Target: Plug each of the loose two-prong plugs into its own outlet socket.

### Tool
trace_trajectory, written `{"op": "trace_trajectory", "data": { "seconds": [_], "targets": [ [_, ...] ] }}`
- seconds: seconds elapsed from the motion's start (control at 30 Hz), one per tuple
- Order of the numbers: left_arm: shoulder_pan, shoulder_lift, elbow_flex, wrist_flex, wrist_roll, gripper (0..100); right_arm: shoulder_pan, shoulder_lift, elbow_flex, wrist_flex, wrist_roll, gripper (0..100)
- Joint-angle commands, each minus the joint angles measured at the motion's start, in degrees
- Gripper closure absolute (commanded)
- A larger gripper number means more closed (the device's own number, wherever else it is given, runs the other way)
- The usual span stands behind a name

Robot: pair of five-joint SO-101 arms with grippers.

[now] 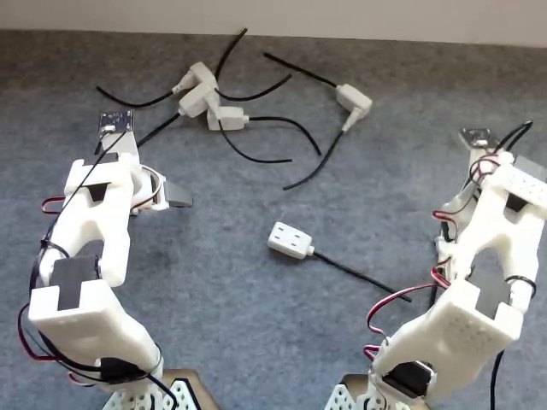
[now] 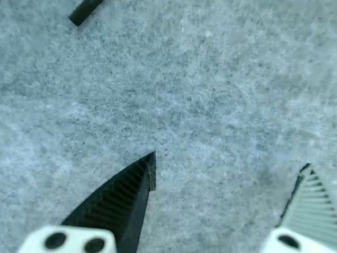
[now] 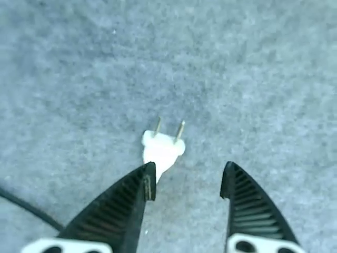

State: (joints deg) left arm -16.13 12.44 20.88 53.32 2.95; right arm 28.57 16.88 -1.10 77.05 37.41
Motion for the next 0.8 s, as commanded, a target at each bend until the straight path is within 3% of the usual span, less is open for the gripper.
{"op": "trace_trajectory", "data": {
  "seconds": [0.0, 0.23, 0.53, 0.77],
  "targets": [
    [0.84, -2.59, -0.40, -0.62, -0.09, 60, -2.51, -2.07, -3.56, 4.00, 0.18, 78.9],
    [0.84, -2.59, -0.40, -0.62, -0.09, 60, -5.85, -1.89, 1.89, 2.59, 0.18, 78.9],
    [0.84, -2.59, -0.22, -0.62, -0.09, 60, -10.86, -1.89, 13.14, -6.37, 0.00, 78.9],
    [0.84, -2.59, -0.31, -0.62, -0.09, 60, -15.60, -2.33, 13.67, -6.20, -8.53, 78.9]
  ]
}}
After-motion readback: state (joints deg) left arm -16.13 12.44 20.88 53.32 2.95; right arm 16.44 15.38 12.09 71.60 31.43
